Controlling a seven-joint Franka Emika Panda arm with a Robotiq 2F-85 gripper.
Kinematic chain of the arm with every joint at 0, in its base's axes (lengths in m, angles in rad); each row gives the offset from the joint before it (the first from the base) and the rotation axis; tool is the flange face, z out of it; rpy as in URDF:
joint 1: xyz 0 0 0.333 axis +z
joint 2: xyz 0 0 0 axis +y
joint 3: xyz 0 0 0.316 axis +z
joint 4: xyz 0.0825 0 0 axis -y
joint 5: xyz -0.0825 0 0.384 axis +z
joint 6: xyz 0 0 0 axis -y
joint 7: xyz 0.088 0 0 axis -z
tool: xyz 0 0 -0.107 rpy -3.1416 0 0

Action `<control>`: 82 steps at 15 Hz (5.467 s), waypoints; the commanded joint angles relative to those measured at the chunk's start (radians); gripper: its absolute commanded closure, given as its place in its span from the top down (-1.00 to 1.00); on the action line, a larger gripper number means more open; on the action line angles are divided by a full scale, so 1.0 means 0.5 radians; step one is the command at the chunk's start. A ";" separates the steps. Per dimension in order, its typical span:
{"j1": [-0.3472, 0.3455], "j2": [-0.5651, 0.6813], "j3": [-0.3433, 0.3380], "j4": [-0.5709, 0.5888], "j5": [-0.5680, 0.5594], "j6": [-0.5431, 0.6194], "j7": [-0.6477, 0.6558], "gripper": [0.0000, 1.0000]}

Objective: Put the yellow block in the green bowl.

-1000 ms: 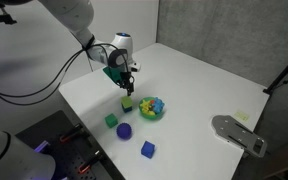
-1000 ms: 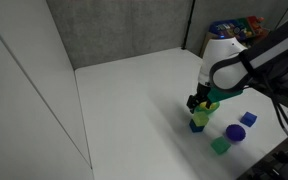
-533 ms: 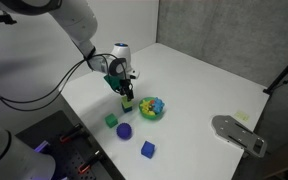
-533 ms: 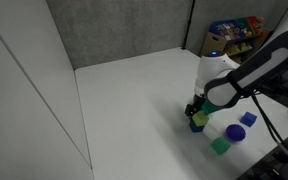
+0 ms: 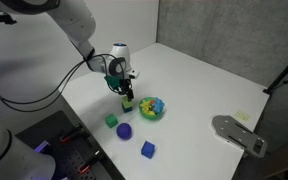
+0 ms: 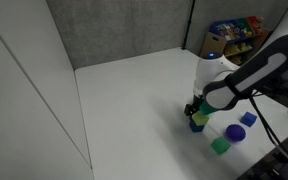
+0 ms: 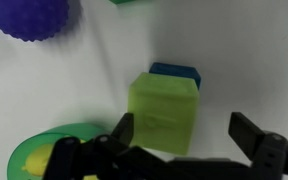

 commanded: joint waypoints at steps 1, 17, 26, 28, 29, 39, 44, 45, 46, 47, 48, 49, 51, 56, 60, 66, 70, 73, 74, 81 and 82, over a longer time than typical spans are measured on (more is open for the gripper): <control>0.043 -0.144 -0.035 -0.087 -0.060 -0.054 0.054 1.00; 0.112 -0.068 -0.106 -0.110 -0.327 -0.052 0.226 0.46; 0.091 -0.289 -0.137 -0.161 -0.347 -0.138 0.192 -0.44; 0.077 -0.339 -0.172 -0.144 -0.383 -0.170 0.217 -0.45; 0.060 -0.351 -0.196 -0.123 -0.411 -0.183 0.228 -0.45; -0.136 -0.201 -0.278 0.091 -0.616 -0.188 0.384 -0.45; -0.108 -0.083 -0.297 0.176 -0.674 -0.156 0.511 -0.45; -0.105 -0.070 -0.295 0.184 -0.677 -0.156 0.524 -0.45; -0.104 -0.062 -0.293 0.188 -0.676 -0.157 0.533 -0.45; -0.105 -0.062 -0.291 0.186 -0.673 -0.157 0.532 0.03; -0.104 -0.068 -0.292 0.181 -0.673 -0.156 0.536 0.55; -0.110 -0.081 -0.288 0.169 -0.667 -0.157 0.531 0.57; -0.113 -0.101 -0.287 0.149 -0.668 -0.150 0.525 0.86; -0.123 -0.121 -0.278 0.126 -0.656 -0.153 0.510 1.00; -0.150 -0.177 -0.230 0.114 -0.608 -0.187 0.450 1.00; -0.251 -0.353 -0.055 0.094 -0.440 -0.315 0.249 1.00; -0.346 -0.523 0.036 0.060 -0.318 -0.625 -0.026 1.00; -0.425 -0.715 0.088 -0.028 -0.253 -0.839 -0.283 1.00; -0.455 -0.773 0.109 -0.050 -0.216 -0.900 -0.373 1.00; -0.571 -1.335 0.194 -0.211 -0.051 -1.427 -0.740 1.00; -0.576 -1.420 0.201 -0.218 -0.067 -1.500 -0.717 1.00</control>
